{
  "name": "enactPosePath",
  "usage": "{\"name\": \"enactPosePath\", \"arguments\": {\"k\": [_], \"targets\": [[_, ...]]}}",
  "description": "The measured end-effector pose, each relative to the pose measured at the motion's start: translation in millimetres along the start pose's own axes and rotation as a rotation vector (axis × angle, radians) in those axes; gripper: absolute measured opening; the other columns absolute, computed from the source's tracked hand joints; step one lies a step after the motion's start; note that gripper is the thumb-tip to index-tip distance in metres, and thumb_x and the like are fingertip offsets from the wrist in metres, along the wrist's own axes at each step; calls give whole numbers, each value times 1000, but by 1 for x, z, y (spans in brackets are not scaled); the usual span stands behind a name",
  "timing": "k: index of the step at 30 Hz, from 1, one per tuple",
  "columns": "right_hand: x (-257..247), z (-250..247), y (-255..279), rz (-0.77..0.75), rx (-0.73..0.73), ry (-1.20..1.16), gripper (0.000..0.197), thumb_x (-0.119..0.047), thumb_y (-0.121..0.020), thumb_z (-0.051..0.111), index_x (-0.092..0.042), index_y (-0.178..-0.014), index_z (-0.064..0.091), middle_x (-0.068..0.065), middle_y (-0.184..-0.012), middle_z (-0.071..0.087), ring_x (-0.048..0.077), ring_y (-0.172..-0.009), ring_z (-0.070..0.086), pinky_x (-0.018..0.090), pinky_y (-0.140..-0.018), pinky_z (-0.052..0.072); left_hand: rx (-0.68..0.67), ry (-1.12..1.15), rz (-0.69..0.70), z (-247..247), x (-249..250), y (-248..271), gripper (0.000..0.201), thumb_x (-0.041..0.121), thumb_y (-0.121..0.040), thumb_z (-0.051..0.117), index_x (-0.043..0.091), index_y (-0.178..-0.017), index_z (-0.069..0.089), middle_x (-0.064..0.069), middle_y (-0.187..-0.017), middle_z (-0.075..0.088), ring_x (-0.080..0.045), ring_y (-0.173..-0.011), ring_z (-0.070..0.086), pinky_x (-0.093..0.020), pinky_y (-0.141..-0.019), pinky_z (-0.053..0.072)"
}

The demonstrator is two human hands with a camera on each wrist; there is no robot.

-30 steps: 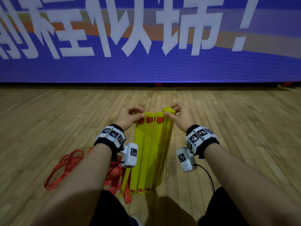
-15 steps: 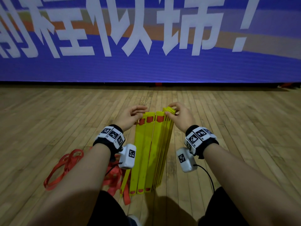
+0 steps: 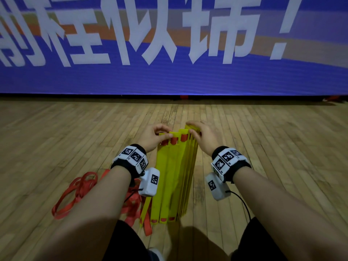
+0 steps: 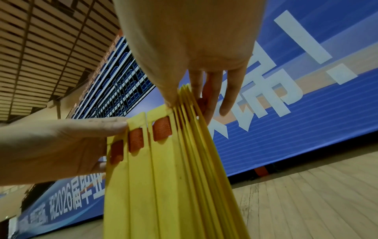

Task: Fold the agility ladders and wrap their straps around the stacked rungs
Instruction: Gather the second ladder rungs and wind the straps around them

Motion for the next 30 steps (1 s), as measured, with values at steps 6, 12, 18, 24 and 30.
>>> {"name": "enactPosePath", "arguments": {"k": [6,12,18,24,30], "targets": [[1,1,-1,-12,-13,10,34,-28,-98,48,-26,-131,54,2,-117,56,10,-91,50,21,-69,34,103,-65,9,-9,-6,-3,19,10,-86,68,28,-79,65,5,-83,66,-18,-76,58,-35,-72,50],[4,1,-4,35,-18,-84,29,-28,-93,56,-23,-122,56,0,-122,57,7,-89,47,13,-60,33,118,-57,16,-11,-3,-3,21,9,-88,66,28,-80,66,-1,-86,65,-13,-68,60,-26,-65,52],[1,6,-4,74,34,-103,30,-37,-83,69,-26,-109,59,-6,-105,61,12,-89,53,28,-67,41,137,-90,22,-13,-6,-4,26,10,-85,69,35,-76,68,8,-77,63,-23,-76,59,-37,-73,50],[2,9,-6,57,7,-208,18,-28,-83,70,-29,-97,58,-4,-100,64,17,-88,59,38,-74,52,81,-34,48,-15,0,-1,22,7,-82,72,28,-77,67,6,-86,66,-12,-83,60,-32,-79,49],[-2,10,-6,74,-11,-272,34,-22,-84,70,-26,-114,56,-4,-103,60,17,-93,60,36,-77,52,58,-59,70,-9,9,2,22,7,-82,72,28,-78,65,11,-84,63,-4,-75,56,-21,-70,45]]}}
Point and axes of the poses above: each hand's wrist, its own y-axis away from the middle knuckle, its own z-axis out of the palm, x = y × z, the point moved 4 cm from there along -y, towards the middle knuckle
